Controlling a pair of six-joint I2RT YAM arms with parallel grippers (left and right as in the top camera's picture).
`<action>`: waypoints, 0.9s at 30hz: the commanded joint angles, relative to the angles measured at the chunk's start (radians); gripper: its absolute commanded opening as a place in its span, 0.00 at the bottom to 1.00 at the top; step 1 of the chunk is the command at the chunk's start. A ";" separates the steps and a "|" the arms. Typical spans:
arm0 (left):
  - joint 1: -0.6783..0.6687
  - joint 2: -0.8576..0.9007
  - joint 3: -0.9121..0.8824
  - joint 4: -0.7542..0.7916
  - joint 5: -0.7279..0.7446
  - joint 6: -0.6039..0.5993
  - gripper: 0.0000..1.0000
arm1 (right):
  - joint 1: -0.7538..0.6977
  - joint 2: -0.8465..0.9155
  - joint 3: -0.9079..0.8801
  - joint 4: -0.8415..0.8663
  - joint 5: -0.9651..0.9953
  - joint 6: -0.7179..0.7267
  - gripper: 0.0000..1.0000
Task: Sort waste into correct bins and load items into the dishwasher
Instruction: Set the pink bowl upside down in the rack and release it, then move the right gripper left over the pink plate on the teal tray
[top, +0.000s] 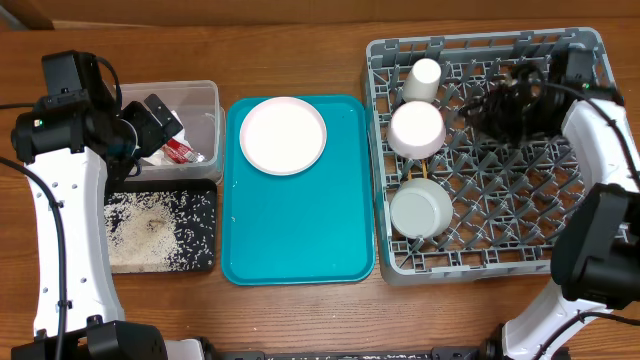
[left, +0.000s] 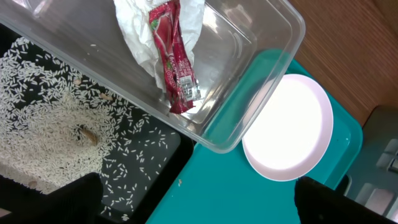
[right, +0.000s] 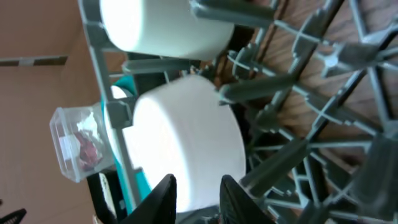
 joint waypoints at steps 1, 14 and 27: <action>-0.002 -0.017 0.014 0.002 -0.001 -0.010 1.00 | 0.061 -0.061 0.108 -0.068 0.126 -0.025 0.25; -0.002 -0.017 0.014 0.002 0.000 -0.010 1.00 | 0.459 -0.097 0.120 -0.032 0.466 -0.027 0.21; -0.002 -0.017 0.014 0.002 0.000 -0.010 1.00 | 0.852 -0.047 0.118 0.207 0.935 0.018 0.30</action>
